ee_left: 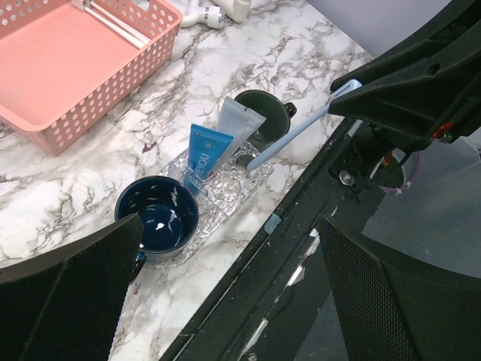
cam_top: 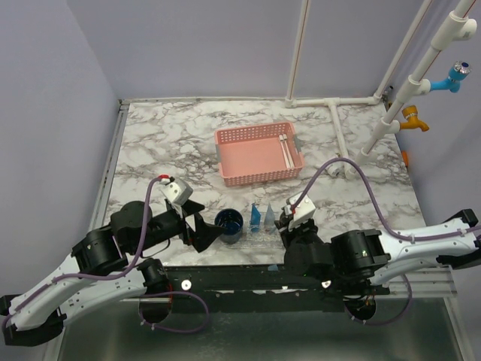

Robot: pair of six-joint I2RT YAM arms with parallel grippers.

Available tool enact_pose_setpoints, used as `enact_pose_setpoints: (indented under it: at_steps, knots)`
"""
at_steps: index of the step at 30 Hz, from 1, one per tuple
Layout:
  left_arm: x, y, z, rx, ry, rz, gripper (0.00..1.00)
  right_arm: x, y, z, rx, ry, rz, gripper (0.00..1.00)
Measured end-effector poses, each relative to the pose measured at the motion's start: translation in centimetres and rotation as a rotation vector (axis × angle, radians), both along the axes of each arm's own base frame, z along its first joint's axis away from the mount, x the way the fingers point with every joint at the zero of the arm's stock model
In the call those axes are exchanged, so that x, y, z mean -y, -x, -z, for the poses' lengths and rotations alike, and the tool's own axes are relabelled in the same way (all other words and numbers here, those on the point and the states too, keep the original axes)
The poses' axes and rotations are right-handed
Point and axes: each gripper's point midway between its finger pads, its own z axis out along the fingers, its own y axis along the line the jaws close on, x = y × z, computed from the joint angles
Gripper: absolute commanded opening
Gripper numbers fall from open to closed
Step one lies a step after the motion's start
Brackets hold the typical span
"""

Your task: Prepare toiletry sets of a toothbrush and toothpaste on the tray

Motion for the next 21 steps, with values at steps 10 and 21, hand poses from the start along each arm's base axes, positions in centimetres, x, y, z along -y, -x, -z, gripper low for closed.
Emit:
enact_pose_setpoints:
  at_steps: [10,21]
  knots:
    - [-0.1,-0.2,-0.1,0.012,0.017,-0.012,0.99,0.6,-0.2,2.2,0.007,-0.029,0.011,0.0]
    - [0.2,-0.4,0.5,0.01,0.012,-0.014,0.99,1.5,-0.9,3.7,0.031,-0.102,0.054,0.0]
